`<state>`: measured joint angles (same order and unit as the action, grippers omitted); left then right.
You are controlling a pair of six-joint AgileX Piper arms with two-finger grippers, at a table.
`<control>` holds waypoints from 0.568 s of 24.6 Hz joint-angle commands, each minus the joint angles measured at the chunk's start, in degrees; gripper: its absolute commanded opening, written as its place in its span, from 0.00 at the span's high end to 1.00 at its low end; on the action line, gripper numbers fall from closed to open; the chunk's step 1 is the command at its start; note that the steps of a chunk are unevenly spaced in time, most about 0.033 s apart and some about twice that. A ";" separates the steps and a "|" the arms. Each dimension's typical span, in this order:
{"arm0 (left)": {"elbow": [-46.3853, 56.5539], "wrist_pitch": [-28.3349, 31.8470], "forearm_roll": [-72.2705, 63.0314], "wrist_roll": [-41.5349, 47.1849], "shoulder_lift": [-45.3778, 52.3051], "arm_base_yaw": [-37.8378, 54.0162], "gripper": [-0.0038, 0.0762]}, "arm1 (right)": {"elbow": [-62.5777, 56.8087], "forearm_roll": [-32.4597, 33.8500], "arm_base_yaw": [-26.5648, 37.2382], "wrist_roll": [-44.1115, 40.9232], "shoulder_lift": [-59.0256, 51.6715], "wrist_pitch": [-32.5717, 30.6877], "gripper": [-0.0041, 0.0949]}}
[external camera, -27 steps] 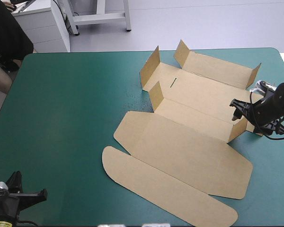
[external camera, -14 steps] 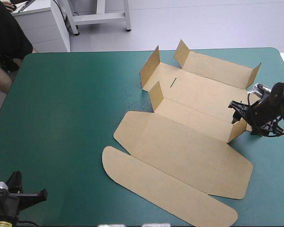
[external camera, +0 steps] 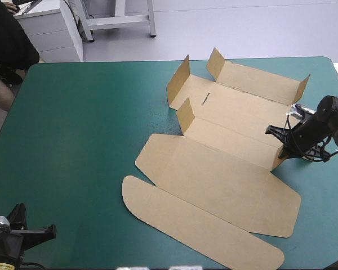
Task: Fold the box
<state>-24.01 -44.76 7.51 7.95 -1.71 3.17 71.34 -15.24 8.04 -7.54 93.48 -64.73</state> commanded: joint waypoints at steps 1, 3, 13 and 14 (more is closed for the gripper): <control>-1.29 4.25 0.18 0.18 -1.14 -0.24 0.96 | 4.40 -1.87 -0.48 9.71 -1.70 -0.20 0.98; -1.29 4.25 0.18 0.18 -1.14 -0.24 0.96 | 7.60 -1.35 -1.99 15.48 -0.88 -0.20 0.98; -1.29 4.25 0.00 -0.61 -1.14 -0.24 0.96 | 25.49 1.83 -16.34 38.64 8.90 0.30 0.98; -1.29 4.25 0.00 -0.61 -1.14 -0.24 0.96 | 27.27 1.84 -17.74 40.54 10.01 0.30 0.98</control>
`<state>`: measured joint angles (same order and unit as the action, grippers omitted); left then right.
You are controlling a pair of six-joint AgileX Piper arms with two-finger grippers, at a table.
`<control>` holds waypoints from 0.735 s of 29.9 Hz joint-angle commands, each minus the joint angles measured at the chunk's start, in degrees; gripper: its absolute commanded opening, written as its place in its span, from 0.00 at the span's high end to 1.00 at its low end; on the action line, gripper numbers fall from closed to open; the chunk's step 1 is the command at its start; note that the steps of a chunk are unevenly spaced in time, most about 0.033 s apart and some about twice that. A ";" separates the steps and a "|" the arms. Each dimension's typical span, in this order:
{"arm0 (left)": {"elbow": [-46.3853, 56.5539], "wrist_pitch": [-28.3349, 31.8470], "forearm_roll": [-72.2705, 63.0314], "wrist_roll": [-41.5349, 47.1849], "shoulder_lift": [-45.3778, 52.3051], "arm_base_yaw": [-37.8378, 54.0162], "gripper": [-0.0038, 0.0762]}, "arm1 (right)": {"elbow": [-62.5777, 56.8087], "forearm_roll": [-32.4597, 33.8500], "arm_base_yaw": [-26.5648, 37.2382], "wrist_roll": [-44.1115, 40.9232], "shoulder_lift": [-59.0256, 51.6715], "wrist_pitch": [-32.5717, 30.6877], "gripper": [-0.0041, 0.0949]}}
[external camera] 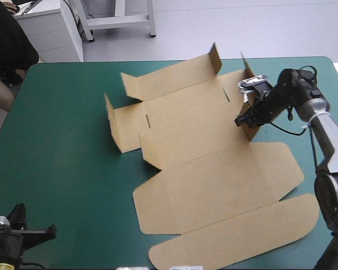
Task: Fold the box
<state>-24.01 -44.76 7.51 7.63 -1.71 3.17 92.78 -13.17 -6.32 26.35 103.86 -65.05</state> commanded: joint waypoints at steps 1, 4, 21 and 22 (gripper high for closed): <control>-1.29 4.25 0.00 -0.17 -1.14 -0.24 0.96 | 7.64 -0.24 -4.69 8.27 0.77 0.61 0.98; -1.29 4.25 0.00 -0.29 -1.14 -0.24 0.96 | 12.32 0.00 -7.92 12.67 3.65 0.73 0.98; -1.29 4.25 0.00 -0.16 -1.14 -0.24 0.96 | 19.88 -1.95 -21.28 44.45 10.11 13.15 0.98; -1.29 4.25 0.00 -0.16 -1.14 -0.24 0.96 | 19.88 -2.12 -21.66 45.57 10.64 13.92 0.98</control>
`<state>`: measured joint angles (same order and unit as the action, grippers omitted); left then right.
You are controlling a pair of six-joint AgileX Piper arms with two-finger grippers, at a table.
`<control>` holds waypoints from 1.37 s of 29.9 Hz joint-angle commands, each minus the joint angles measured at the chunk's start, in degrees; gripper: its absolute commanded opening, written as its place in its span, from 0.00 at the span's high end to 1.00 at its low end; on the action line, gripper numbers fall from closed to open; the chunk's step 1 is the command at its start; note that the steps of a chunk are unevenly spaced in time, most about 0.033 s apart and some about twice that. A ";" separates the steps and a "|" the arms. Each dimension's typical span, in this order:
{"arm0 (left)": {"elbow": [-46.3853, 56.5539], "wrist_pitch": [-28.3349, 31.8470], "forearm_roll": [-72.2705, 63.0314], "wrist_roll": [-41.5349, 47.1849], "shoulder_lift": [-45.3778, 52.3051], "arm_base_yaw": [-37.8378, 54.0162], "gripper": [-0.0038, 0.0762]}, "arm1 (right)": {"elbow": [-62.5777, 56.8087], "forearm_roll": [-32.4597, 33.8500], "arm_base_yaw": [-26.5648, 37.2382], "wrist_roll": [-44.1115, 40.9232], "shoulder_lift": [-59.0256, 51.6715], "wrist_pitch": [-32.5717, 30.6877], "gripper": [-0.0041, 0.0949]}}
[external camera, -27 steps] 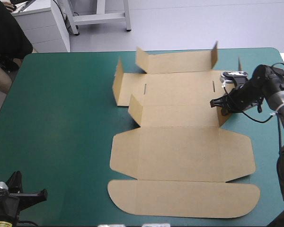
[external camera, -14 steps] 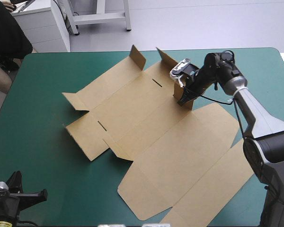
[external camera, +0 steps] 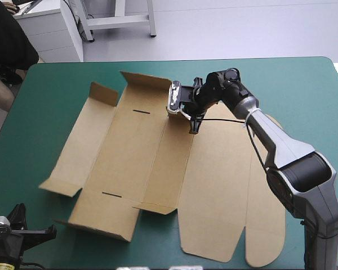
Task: Fold the box
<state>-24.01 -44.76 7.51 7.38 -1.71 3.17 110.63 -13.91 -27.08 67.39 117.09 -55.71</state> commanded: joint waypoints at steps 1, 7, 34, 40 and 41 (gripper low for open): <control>-1.29 4.25 0.00 0.09 -1.14 -0.24 0.96 | 2.03 -1.49 -1.27 5.57 -2.43 5.13 0.98; -1.29 4.25 0.00 0.09 -1.14 -0.24 0.96 | 2.03 -3.86 -1.89 6.73 -0.85 6.30 0.97; -1.29 4.25 0.00 0.09 -1.14 -0.24 0.96 | 2.10 24.92 -1.65 -61.00 -11.08 4.56 0.96; -1.29 4.36 0.00 0.09 -1.14 -0.24 0.96 | 1.44 29.63 1.58 -69.65 -14.97 -8.38 0.98; -1.29 4.36 0.00 0.09 -1.14 -0.24 0.96 | 0.60 29.63 2.20 -70.60 -16.15 -9.37 0.98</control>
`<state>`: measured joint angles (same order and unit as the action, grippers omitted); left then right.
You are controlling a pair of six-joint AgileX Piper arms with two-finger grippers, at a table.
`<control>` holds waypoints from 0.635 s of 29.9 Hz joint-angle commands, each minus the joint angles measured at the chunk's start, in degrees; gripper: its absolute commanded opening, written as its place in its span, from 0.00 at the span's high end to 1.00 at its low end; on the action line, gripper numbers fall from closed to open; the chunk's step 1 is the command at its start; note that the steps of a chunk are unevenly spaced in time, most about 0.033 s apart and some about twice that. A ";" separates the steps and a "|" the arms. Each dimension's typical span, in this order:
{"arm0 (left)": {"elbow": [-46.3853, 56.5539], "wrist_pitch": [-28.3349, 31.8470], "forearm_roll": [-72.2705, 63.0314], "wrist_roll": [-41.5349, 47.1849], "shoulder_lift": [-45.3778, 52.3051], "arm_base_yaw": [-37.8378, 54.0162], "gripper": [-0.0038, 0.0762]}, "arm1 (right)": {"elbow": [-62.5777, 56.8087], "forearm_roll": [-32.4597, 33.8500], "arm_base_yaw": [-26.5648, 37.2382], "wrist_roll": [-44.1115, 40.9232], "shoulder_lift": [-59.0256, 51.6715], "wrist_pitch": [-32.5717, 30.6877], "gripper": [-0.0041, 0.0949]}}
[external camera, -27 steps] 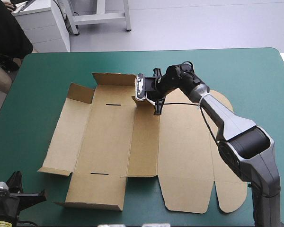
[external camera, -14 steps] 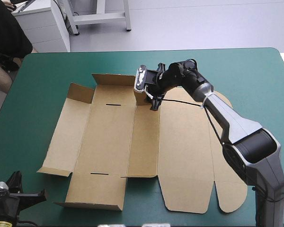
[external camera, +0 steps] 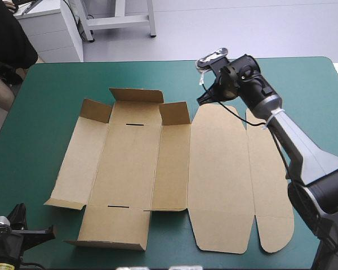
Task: Fold the box
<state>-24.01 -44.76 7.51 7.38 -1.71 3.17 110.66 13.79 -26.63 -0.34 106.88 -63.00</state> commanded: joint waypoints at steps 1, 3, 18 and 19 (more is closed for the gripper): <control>-1.29 4.36 0.00 0.09 -1.14 -0.24 0.96 | -0.89 2.10 2.09 -4.42 -7.40 -2.30 0.98; -1.29 4.36 0.00 0.09 -1.14 -0.24 0.96 | -4.84 2.08 2.85 -6.73 -10.78 -0.73 0.98; -1.29 4.36 0.56 -0.17 -1.14 -0.24 0.60 | -47.17 -2.29 2.85 -6.97 -45.12 13.49 0.98; -1.19 4.36 1.09 -0.17 -1.14 -0.24 0.49 | -48.60 -2.29 2.85 -6.97 -46.61 13.49 0.98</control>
<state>-24.01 -44.76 7.60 7.33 -1.71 3.17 64.54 10.70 -24.06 -8.03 65.82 -52.70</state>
